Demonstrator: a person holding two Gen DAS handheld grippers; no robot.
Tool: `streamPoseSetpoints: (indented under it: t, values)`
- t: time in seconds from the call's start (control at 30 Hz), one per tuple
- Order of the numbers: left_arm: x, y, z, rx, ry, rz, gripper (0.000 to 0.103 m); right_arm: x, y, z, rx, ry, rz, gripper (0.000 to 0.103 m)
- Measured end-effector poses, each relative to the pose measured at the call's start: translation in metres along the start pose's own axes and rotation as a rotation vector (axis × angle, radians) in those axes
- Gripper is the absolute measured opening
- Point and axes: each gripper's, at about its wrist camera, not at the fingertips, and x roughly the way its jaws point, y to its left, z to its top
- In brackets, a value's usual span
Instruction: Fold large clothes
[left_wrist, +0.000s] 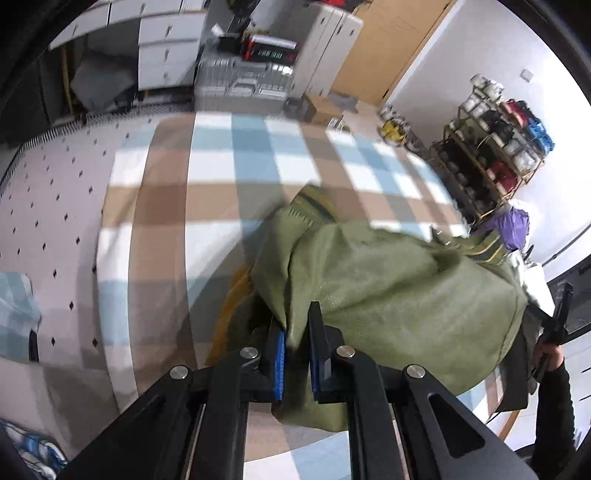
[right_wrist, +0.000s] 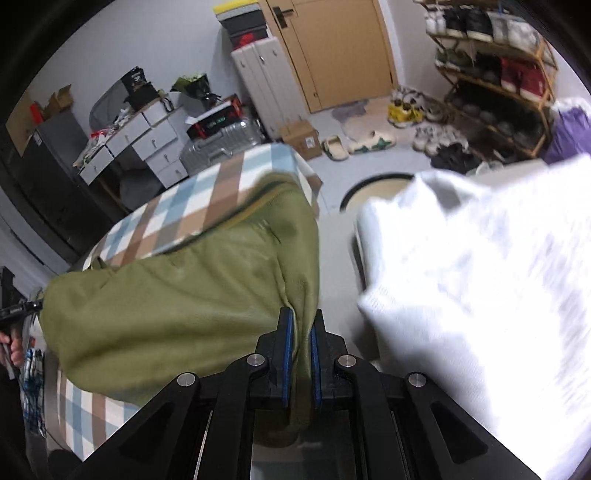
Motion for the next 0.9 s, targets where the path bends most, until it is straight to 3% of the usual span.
streamPoseSetpoints:
  t: [0.17,0.27,0.37,0.47,0.5,0.53,0.57,0.6,0.67,0.8,0.9]
  values:
    - [0.002,0.016,-0.012,-0.085,0.008,-0.068,0.007,-0.001,0.006,-0.008,-0.078,0.026,-0.075,0.005]
    - [-0.007,0.017,-0.017,-0.097,0.022,-0.059,0.015,-0.001,0.010,-0.008,-0.091,0.046,-0.093,0.010]
    - [-0.028,0.016,-0.023,-0.094,0.044,-0.045,0.020,-0.007,0.018,-0.010,-0.125,0.068,-0.113,0.012]
    - [-0.070,0.009,-0.026,-0.031,-0.015,-0.044,0.025,-0.022,0.022,-0.009,-0.168,0.069,-0.131,0.019]
    - [-0.078,0.007,-0.023,-0.014,-0.034,-0.040,0.033,-0.031,0.022,-0.008,-0.177,0.051,-0.128,0.024]
    - [-0.088,0.000,-0.019,0.005,-0.060,-0.012,0.063,-0.040,0.023,-0.006,-0.188,0.027,-0.116,0.026]
    - [-0.094,-0.007,-0.013,0.022,-0.083,0.006,0.085,-0.050,0.025,-0.002,-0.200,0.002,-0.100,0.034]
    - [-0.094,-0.014,-0.007,0.044,-0.093,0.014,0.086,-0.057,0.028,0.004,-0.213,-0.025,-0.082,0.048]
    - [-0.082,-0.039,0.013,0.101,-0.071,0.033,0.086,-0.061,0.037,0.017,-0.240,-0.064,-0.050,0.062]
    - [-0.026,-0.106,0.053,0.230,0.029,0.014,0.086,-0.038,0.066,0.057,-0.305,-0.033,-0.010,0.072]
    - [0.019,-0.166,0.070,0.390,0.060,-0.018,0.086,0.003,0.082,0.079,-0.370,0.056,-0.064,0.072]
